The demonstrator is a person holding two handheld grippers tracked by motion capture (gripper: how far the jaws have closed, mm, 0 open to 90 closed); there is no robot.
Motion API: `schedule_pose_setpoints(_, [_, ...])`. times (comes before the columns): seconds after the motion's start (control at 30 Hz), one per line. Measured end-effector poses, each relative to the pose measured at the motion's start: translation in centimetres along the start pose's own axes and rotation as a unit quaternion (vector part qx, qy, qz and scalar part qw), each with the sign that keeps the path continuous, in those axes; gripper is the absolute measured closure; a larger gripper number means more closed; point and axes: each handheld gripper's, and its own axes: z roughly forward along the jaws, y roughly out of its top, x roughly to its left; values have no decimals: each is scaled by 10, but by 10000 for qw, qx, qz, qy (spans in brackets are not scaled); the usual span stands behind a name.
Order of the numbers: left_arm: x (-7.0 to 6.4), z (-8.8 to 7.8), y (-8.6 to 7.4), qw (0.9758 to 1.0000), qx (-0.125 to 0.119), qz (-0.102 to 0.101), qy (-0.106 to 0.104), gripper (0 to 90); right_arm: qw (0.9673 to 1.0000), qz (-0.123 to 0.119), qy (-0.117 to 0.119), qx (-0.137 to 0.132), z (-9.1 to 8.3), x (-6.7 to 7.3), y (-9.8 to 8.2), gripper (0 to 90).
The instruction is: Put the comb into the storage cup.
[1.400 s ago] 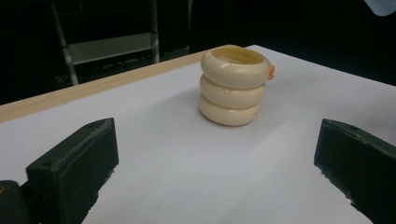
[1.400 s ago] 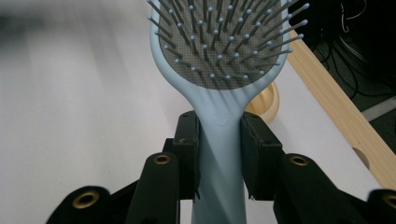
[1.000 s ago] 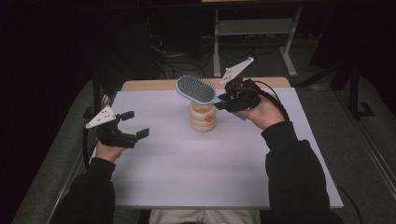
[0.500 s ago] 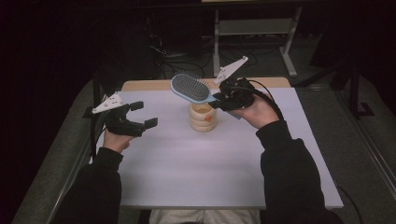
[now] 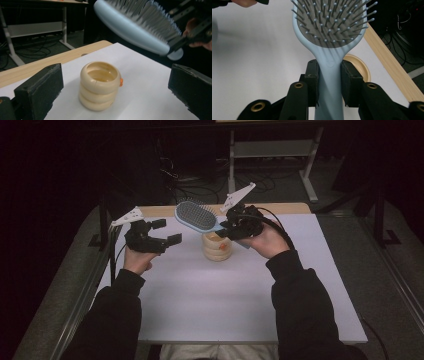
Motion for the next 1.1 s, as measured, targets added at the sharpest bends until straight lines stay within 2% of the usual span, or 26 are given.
schedule_pose_setpoints(0.3, [-8,10,9,10000,-69,5,-18,3,10000,-19,68,-39,8,0,1,684])
schedule_pose_setpoints(0.47, [-9,15,14,9997,-183,-163,-81,3,10000,-20,47,-40,11,0,1,684])
schedule_pose_setpoints(0.63, [-12,22,19,9996,-196,-224,-7,3,10000,11,42,-71,13,0,0,684])
schedule_pose_setpoints(0.8, [-13,27,23,9991,-238,-350,52,3,9999,-25,-59,-105,15,1,-1,684])
schedule_pose_setpoints(1.0, [-14,34,27,9983,-263,-511,8,7,9999,-10,-90,-135,17,0,-1,684])
schedule_pose_setpoints(1.1, [-16,39,29,9983,-227,-534,91,7,9998,-30,-140,-163,17,0,0,684])
